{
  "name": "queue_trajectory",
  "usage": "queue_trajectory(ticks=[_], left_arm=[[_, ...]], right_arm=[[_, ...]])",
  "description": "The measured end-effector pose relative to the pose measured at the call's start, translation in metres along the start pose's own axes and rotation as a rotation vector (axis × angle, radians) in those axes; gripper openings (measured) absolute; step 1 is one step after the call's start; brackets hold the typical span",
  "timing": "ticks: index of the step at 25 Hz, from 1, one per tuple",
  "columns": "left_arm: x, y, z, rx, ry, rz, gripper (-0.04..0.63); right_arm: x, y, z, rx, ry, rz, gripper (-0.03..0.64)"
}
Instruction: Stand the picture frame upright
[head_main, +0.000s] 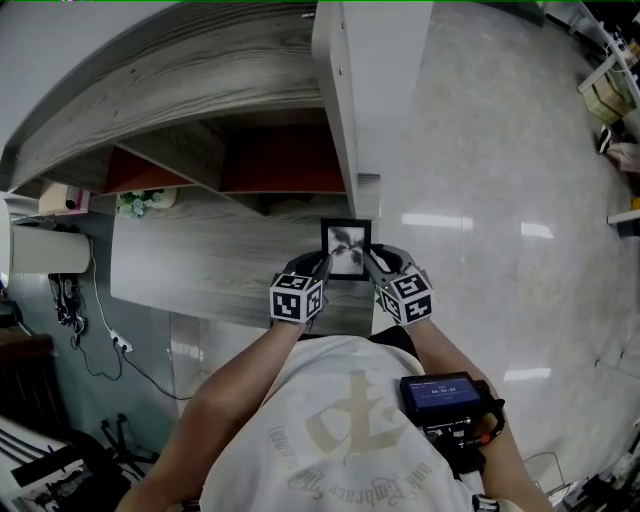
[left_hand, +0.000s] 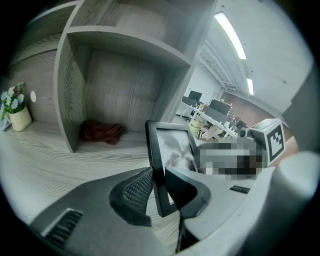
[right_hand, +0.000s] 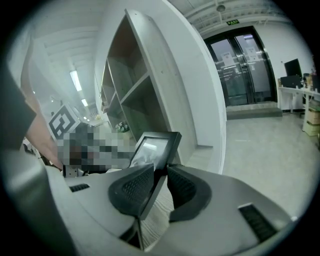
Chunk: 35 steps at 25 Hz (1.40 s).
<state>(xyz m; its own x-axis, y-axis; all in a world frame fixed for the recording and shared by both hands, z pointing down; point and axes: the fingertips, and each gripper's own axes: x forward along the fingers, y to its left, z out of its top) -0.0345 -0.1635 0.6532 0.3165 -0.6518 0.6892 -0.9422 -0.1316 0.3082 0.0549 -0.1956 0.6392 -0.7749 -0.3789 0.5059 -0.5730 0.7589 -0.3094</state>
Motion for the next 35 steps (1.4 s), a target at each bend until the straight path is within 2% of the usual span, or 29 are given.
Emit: queue_trajectory(ticks=[19,35], left_arm=[[0.039,0.020,0.021,-0.034,-0.032,0.053,0.078],[0.055,0.027,0.038,-0.007,-0.036,0.094,0.077]], right_arm=[[0.026,-0.029,0.014,-0.025,-0.016,0.017,0.081],[0.033,-0.043,0.024,-0.020,-0.028,0.001,0.081]])
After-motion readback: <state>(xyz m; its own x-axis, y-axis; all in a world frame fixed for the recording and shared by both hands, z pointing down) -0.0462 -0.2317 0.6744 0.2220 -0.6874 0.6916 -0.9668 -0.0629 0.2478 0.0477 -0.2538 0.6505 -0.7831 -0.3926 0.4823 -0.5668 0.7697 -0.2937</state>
